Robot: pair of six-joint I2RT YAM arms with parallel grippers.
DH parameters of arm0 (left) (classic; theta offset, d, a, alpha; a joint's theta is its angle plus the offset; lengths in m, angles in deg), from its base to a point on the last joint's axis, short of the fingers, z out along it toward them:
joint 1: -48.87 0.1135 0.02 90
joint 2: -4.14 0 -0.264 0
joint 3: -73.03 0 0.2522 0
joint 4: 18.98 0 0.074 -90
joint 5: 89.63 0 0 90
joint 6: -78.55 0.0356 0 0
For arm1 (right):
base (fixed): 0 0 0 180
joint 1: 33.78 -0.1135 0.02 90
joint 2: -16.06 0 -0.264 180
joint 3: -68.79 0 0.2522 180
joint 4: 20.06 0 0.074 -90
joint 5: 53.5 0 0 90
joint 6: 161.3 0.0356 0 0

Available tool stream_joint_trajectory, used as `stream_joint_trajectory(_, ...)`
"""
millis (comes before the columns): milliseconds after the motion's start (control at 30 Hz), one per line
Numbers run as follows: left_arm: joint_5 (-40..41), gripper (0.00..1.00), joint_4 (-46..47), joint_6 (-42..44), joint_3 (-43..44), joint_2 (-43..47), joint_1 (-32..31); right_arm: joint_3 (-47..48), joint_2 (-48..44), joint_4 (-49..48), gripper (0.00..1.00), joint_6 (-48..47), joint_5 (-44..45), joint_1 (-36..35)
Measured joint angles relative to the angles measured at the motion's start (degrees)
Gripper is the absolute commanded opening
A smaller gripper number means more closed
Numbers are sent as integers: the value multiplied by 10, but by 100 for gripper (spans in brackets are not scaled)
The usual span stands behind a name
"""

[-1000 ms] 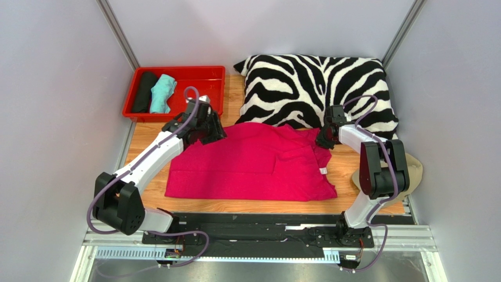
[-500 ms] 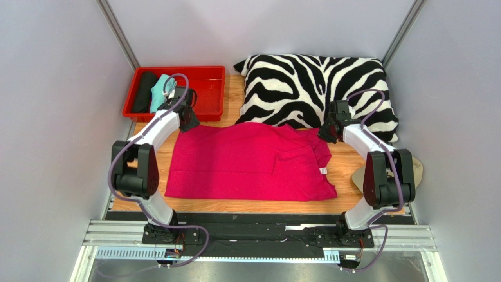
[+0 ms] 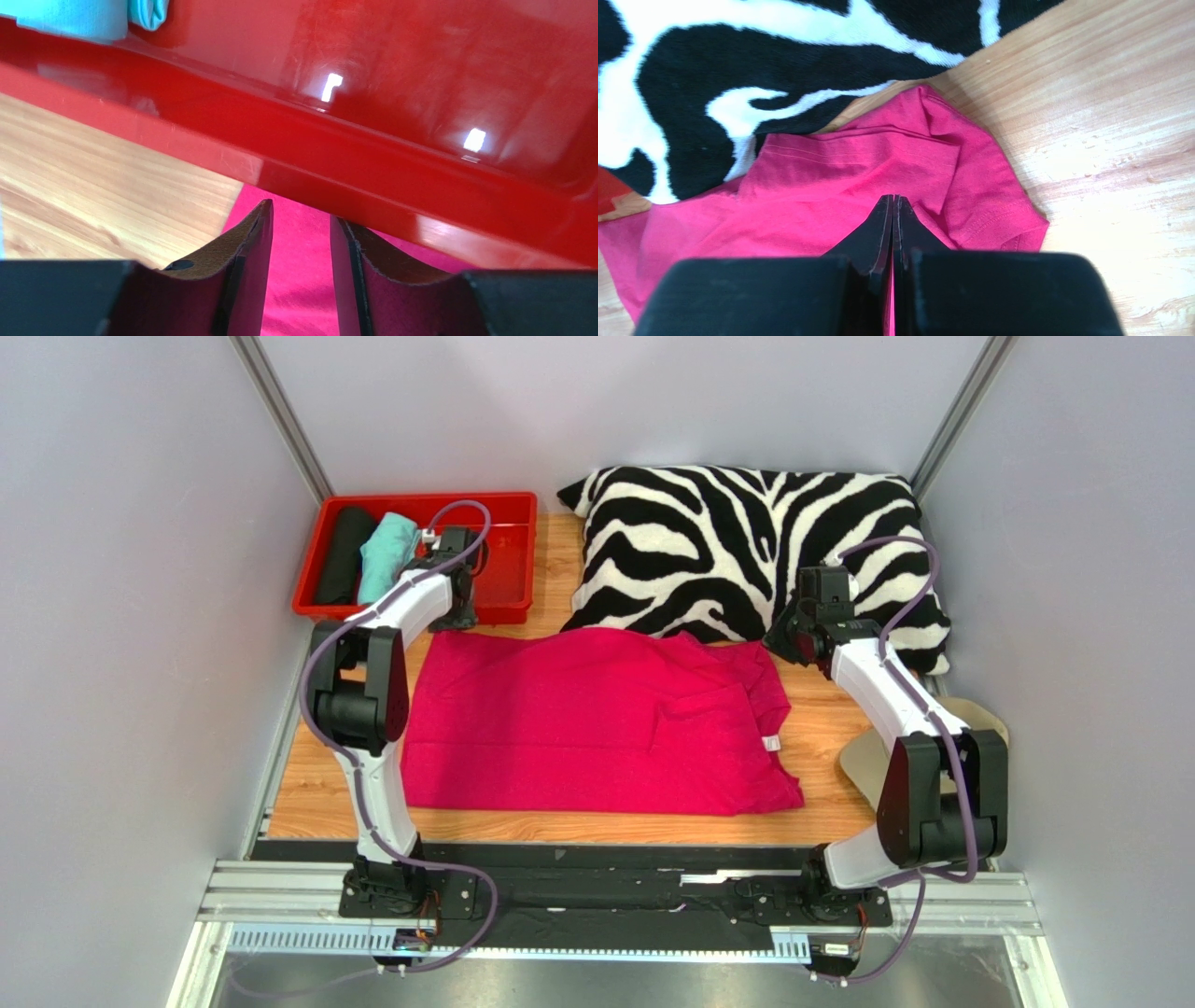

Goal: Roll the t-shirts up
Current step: Pick up the T-shirt from the center of the board.

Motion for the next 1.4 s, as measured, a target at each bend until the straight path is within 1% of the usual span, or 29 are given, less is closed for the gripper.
stream_joint_trajectory(300,-17,46,-36,48,57,-55,3,7,-15,1,0,-3,-4,0)
stream_joint_trajectory(400,-27,47,-46,54,57,-64,8,7,-15,1,0,-3,-5,0)
stream_joint_trajectory(533,-40,52,-58,57,59,-68,17,7,-15,1,0,-3,-13,0)
stream_joint_trajectory(767,-56,56,-99,59,93,-84,27,3,-17,-2,0,-3,-24,0)
stream_joint_trajectory(1233,-114,56,-134,-2,114,-96,37,-7,-17,-13,0,-3,-37,0)
stream_joint_trajectory(1400,-132,53,-139,-35,114,-97,40,-7,-17,-18,0,-3,-41,0)
